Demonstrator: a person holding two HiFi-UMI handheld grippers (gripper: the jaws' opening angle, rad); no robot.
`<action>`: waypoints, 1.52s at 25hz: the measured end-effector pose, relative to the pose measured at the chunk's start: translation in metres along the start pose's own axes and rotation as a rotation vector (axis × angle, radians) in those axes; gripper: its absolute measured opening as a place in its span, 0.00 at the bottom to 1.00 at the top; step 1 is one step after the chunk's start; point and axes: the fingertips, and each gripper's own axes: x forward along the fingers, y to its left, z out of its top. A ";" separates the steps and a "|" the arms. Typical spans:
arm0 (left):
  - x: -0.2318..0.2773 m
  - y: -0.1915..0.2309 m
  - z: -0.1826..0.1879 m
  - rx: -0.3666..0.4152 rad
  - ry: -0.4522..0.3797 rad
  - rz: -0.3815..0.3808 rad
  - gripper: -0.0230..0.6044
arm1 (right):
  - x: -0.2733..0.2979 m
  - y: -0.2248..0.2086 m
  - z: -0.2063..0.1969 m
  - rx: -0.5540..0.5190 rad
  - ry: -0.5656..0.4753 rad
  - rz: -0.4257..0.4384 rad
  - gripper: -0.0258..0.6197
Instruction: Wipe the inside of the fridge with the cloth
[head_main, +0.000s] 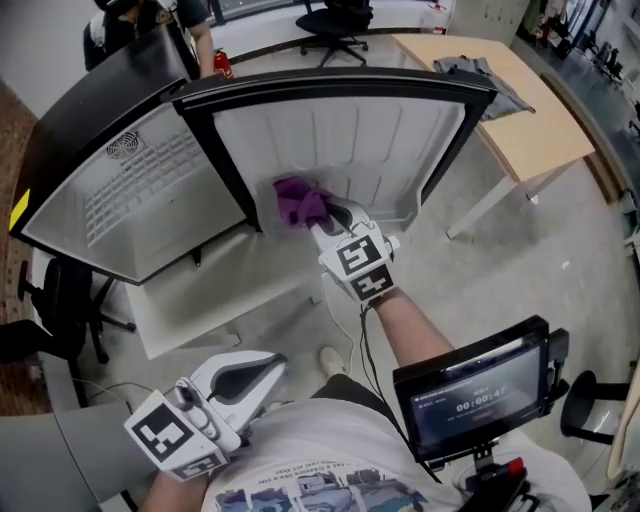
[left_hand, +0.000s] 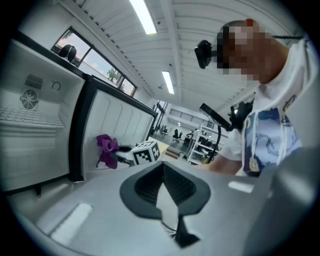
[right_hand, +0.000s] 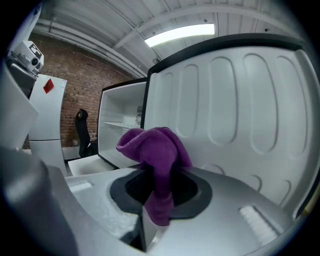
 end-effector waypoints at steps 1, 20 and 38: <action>-0.003 0.001 0.000 -0.002 -0.003 0.012 0.05 | 0.006 0.005 -0.001 -0.005 0.002 0.014 0.15; -0.008 0.019 -0.001 -0.019 0.004 0.060 0.05 | 0.036 -0.009 -0.049 -0.137 0.127 0.005 0.15; 0.035 0.003 0.000 -0.004 0.030 -0.061 0.05 | -0.046 -0.093 -0.079 -0.194 0.199 -0.272 0.15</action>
